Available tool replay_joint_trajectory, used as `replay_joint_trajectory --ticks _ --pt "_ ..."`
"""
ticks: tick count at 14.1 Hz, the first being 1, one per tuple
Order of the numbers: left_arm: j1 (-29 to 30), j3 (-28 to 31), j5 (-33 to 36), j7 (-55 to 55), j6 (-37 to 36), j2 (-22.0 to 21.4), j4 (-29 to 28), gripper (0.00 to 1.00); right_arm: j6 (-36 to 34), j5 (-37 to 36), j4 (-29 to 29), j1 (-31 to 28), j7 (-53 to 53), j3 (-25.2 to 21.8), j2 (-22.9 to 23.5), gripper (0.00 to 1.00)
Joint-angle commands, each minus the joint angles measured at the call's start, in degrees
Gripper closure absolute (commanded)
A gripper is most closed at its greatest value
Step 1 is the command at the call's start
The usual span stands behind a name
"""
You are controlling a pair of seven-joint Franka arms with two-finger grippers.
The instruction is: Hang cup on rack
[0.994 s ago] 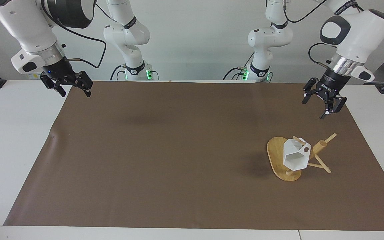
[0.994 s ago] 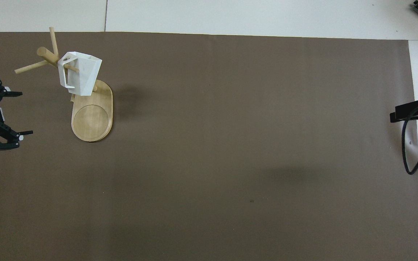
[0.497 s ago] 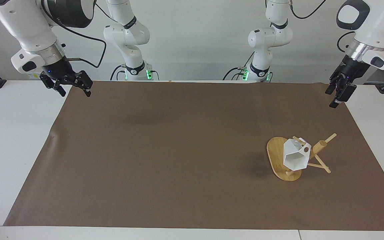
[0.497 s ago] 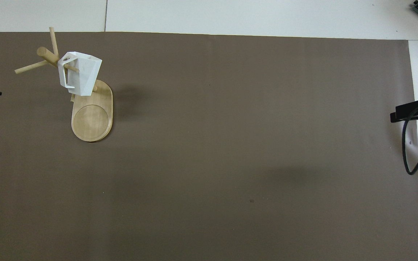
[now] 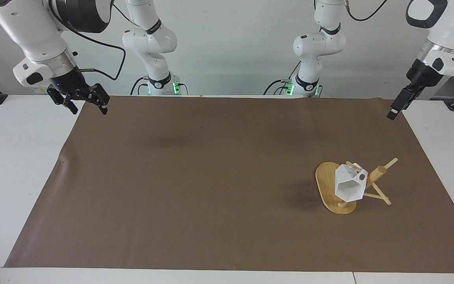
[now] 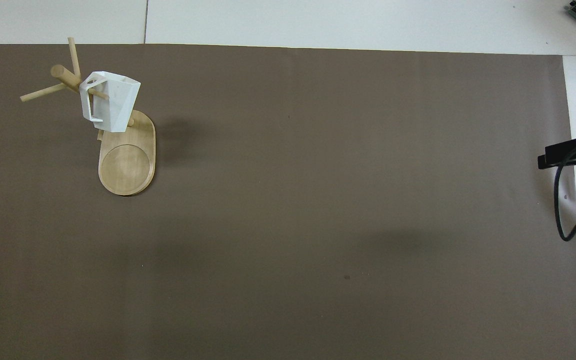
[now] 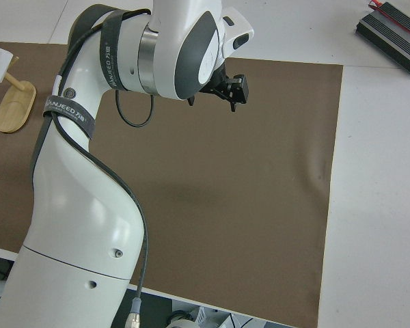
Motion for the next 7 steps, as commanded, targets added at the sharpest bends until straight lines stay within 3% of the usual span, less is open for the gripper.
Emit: replay_joint_trajectory --ticks 1,3,7 --pt "0.0 -0.9 3.3 9.4 -5.4 1.6 3.8 0.00 -0.3 -0.4 -0.6 -0.3 0.5 0.4 -1.2 0.00" --pt "-4.0 -0.2 5.0 15.7 -8.7 1.8 5.3 0.00 0.0 -0.2 -0.4 -0.2 0.5 0.5 -1.3 0.00" --pt "-14.8 6.4 7.1 16.4 -12.4 2.4 7.8 0.00 0.1 -0.2 -0.3 -0.2 0.9 1.0 -1.3 0.00"
